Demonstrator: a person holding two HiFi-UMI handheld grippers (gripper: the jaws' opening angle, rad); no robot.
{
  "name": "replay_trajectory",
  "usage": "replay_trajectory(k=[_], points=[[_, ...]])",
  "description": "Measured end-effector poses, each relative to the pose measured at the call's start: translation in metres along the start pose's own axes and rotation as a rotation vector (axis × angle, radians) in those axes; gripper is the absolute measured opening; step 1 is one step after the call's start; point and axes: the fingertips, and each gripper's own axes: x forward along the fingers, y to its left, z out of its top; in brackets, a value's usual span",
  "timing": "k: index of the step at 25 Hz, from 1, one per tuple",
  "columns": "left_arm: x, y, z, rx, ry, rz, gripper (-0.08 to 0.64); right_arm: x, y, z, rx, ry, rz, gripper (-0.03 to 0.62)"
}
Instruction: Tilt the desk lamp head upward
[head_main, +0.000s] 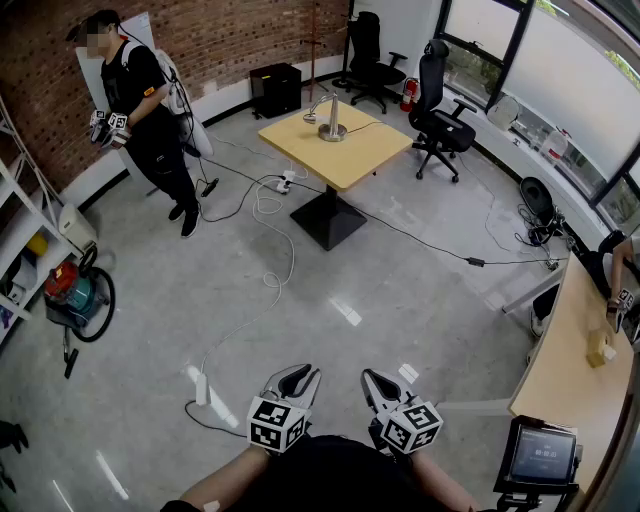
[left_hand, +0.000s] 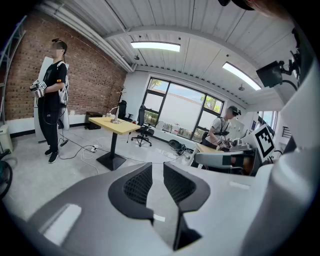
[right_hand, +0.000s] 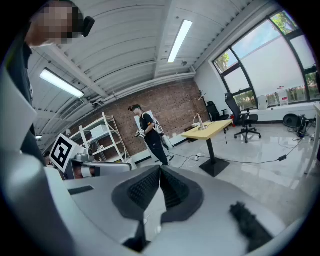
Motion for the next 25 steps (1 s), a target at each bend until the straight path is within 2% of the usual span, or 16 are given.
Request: replay_trajectory(k=[6, 12, 15, 19, 25], points=[[0.013, 0.099, 0.052, 0.01, -0.026, -0.031, 0.075, 0.102, 0.01, 0.036, 0.001, -0.008, -0.057, 0.005], [0.029, 0.171, 0.07, -0.022, -0.002, -0.052, 0.075, 0.173, 0.016, 0.057, 0.007, 0.017, -0.087, 0.005], [0.042, 0.194, 0.079, -0.038, 0.008, -0.054, 0.075, 0.193, 0.01, 0.063, 0.004, 0.038, -0.099, 0.005], [0.071, 0.204, 0.089, -0.042, 0.016, -0.06, 0.076, 0.211, -0.016, 0.069, 0.02, 0.052, -0.11, 0.005], [0.115, 0.24, 0.114, -0.046, 0.03, -0.011, 0.075, 0.27, -0.053, 0.086, 0.049, 0.07, -0.054, 0.005]])
